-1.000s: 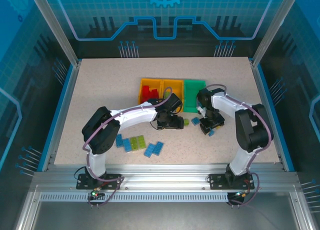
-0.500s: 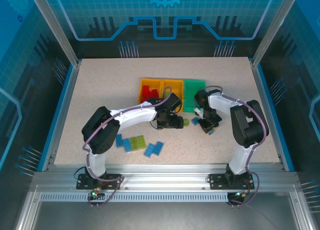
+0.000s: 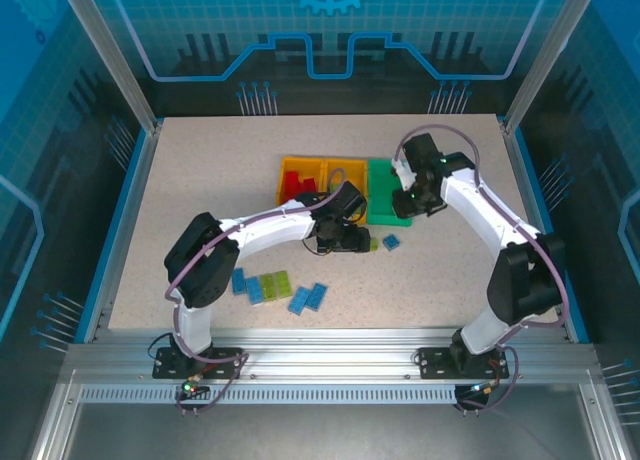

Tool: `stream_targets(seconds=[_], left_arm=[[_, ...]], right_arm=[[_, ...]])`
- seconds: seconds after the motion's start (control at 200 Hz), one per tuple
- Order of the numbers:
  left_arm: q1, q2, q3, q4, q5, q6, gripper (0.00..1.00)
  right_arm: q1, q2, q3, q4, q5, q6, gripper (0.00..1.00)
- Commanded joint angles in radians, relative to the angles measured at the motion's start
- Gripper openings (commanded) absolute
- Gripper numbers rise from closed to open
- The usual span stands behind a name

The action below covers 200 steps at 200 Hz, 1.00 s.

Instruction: Sort the legos into containers by color

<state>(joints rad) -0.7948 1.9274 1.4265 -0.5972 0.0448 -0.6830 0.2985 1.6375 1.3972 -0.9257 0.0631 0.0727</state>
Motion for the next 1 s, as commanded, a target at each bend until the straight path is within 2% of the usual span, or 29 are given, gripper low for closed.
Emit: stream_targets(seconds=[0.0, 0.175, 0.265, 0.35, 0.385, 0.475, 0.515, 0.655, 0.995], left_arm=[[-0.004, 0.033, 0.044, -0.022, -0.01, -0.016, 0.76], [-0.007, 0.077, 0.091, -0.02, 0.013, -0.034, 0.78], [-0.012, 0.101, 0.115, -0.011, 0.025, -0.05, 0.79], [-0.016, 0.122, 0.138, -0.003, 0.035, -0.063, 0.79], [-0.018, 0.131, 0.15, -0.003, 0.037, -0.068, 0.79], [-0.023, 0.152, 0.173, -0.007, 0.038, -0.075, 0.8], [-0.024, 0.162, 0.184, -0.01, 0.04, -0.08, 0.8], [-0.029, 0.195, 0.222, -0.027, 0.051, -0.092, 0.8], [-0.03, 0.252, 0.268, -0.065, 0.049, -0.105, 0.78]], right_arm=[[-0.009, 0.132, 0.09, 0.017, 0.016, 0.109, 0.15], [-0.011, 0.291, 0.218, 0.003, 0.083, 0.154, 0.15], [-0.012, 0.333, 0.256, 0.003, 0.108, 0.175, 0.24], [-0.014, 0.356, 0.284, 0.0, 0.107, 0.188, 0.25], [-0.015, 0.361, 0.299, -0.011, 0.1, 0.193, 0.32], [-0.014, 0.34, 0.301, -0.011, 0.082, 0.207, 0.65], [-0.014, 0.32, 0.292, -0.004, 0.073, 0.213, 0.71], [-0.013, 0.233, 0.247, 0.008, 0.047, 0.226, 0.73], [-0.025, -0.026, 0.016, 0.064, 0.079, 0.28, 0.8]])
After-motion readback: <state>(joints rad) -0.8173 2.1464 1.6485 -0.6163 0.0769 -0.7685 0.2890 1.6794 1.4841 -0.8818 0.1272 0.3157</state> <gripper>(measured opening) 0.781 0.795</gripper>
